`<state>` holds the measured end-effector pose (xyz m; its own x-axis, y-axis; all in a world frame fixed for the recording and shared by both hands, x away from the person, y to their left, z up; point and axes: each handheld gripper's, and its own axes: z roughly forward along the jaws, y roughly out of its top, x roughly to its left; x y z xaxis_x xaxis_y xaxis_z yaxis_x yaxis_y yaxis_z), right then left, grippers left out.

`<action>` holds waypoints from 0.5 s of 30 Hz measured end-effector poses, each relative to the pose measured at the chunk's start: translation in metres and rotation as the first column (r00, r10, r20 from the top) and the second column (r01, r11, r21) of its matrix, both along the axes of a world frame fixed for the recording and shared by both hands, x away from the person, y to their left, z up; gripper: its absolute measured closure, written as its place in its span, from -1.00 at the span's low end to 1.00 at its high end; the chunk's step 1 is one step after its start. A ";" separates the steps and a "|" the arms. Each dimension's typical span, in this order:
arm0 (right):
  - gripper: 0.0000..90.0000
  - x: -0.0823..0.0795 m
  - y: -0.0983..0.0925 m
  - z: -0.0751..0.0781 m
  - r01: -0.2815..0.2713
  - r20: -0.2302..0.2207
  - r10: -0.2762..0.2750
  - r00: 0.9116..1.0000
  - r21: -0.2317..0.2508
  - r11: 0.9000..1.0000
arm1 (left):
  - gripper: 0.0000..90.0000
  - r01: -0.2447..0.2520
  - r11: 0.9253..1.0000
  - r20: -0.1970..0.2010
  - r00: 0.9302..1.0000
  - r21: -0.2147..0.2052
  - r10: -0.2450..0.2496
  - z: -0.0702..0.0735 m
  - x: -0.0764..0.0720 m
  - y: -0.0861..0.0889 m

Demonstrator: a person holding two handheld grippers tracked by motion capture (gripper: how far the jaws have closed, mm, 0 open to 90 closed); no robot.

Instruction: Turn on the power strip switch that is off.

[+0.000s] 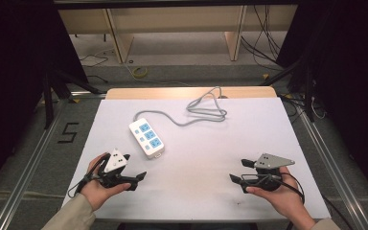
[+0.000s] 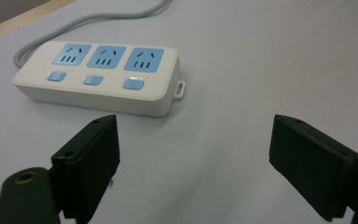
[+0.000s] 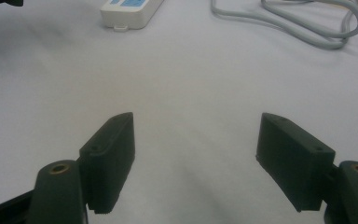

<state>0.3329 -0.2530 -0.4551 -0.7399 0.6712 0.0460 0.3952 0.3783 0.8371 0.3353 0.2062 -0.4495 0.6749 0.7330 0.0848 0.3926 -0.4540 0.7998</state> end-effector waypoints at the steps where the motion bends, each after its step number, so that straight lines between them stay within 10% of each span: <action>1: -0.37 0.000 0.000 0.000 0.000 0.000 0.000 1.000 0.000 1.000 | -0.65 -0.004 1.000 -0.002 1.000 -0.004 0.004 -0.001 -0.002 0.002; 15: -0.37 0.000 0.001 0.000 -0.009 0.001 0.009 1.000 0.001 1.000 | -0.65 -0.008 1.000 0.002 1.000 0.004 0.008 -0.004 -0.013 0.015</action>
<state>0.3331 -0.2523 -0.4549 -0.7460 0.6644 0.0455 0.3905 0.3811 0.8380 0.3221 0.2212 -0.4537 0.6689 0.7380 0.0891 0.3944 -0.4539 0.7990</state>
